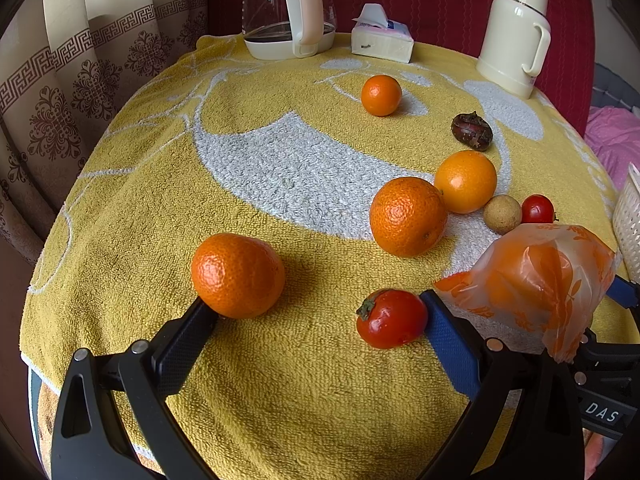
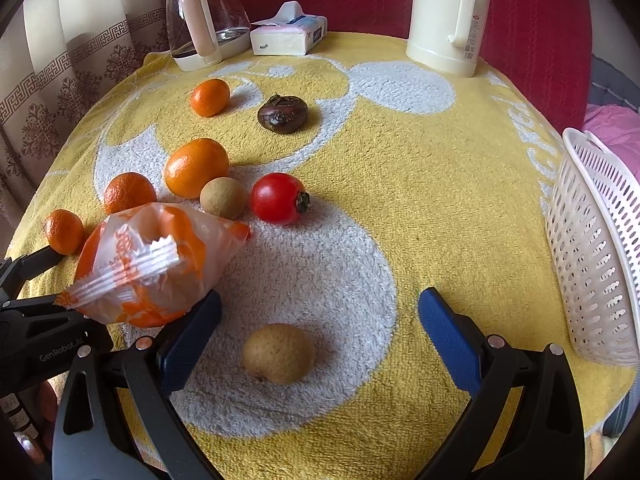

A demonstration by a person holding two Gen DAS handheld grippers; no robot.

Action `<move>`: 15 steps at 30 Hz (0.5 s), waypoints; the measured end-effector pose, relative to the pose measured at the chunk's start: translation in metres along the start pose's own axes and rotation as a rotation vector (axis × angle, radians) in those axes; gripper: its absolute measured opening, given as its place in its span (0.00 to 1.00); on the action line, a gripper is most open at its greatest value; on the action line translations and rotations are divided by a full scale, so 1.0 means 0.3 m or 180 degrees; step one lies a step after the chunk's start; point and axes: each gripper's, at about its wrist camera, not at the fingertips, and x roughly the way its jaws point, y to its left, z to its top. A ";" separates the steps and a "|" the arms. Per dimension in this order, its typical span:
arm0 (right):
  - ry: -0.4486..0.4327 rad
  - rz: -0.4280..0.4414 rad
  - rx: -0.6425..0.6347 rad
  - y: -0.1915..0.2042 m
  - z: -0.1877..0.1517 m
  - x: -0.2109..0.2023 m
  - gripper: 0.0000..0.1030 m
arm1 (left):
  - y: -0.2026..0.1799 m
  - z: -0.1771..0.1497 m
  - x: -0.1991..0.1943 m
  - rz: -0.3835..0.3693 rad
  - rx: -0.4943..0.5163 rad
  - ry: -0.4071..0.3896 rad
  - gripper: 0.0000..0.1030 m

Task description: Organize fruits

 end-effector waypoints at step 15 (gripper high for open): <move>0.0024 -0.0018 -0.0022 0.006 -0.001 0.005 0.98 | 0.008 0.005 0.005 0.0011 0.0006 0.0000 0.95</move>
